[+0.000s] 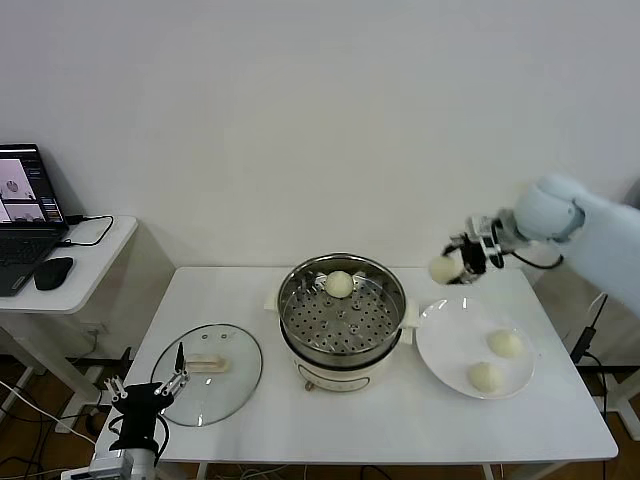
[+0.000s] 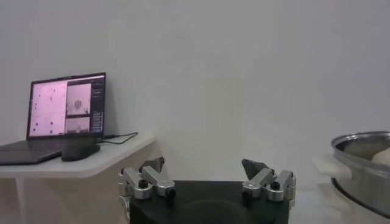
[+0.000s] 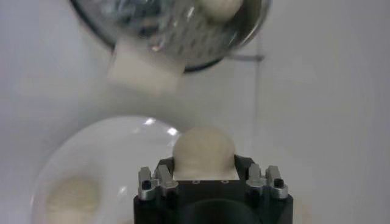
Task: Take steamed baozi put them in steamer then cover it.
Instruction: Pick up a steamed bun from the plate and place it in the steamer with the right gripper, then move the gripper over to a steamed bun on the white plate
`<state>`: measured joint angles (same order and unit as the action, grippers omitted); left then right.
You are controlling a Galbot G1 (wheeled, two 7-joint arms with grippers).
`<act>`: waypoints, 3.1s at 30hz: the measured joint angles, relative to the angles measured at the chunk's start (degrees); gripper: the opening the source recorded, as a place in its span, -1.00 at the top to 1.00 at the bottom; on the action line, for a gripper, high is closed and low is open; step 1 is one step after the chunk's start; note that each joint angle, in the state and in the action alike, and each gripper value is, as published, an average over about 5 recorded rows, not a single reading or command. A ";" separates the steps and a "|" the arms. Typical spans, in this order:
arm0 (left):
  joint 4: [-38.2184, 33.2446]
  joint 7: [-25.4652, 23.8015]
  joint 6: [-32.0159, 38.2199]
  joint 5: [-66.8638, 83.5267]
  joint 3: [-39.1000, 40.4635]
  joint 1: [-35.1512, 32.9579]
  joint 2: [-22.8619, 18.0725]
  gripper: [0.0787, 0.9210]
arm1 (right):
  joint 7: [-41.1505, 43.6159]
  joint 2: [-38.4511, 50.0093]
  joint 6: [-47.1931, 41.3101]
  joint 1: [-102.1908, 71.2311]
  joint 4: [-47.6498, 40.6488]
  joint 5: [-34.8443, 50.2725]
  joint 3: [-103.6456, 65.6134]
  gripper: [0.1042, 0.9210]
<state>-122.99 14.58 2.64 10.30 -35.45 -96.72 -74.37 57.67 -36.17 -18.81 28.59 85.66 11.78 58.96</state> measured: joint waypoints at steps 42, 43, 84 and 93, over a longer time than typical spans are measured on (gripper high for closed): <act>1.88 0.14 0.58 -0.14 -1.16 1.40 -0.95 -0.77 | -20.51 -31.44 -20.97 -9.90 -9.53 17.61 5.14 -0.28; 1.88 0.14 0.58 -0.16 -1.12 1.40 -0.97 -0.77 | -20.69 -31.61 -21.04 -10.05 -9.76 17.69 4.98 -0.28; 3.17 -0.06 0.52 -0.24 0.65 1.72 0.20 -0.77 | 5.69 15.54 2.83 -18.62 6.66 -8.67 -13.33 -0.76; 3.83 -0.06 0.27 -0.45 0.20 1.78 0.26 -0.77 | 5.19 17.93 6.31 -35.16 5.00 -16.21 -23.44 -0.76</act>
<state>-119.16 14.52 2.91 9.85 -35.25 -94.94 -74.11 62.86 -18.24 -12.51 -6.57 90.66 -4.43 35.52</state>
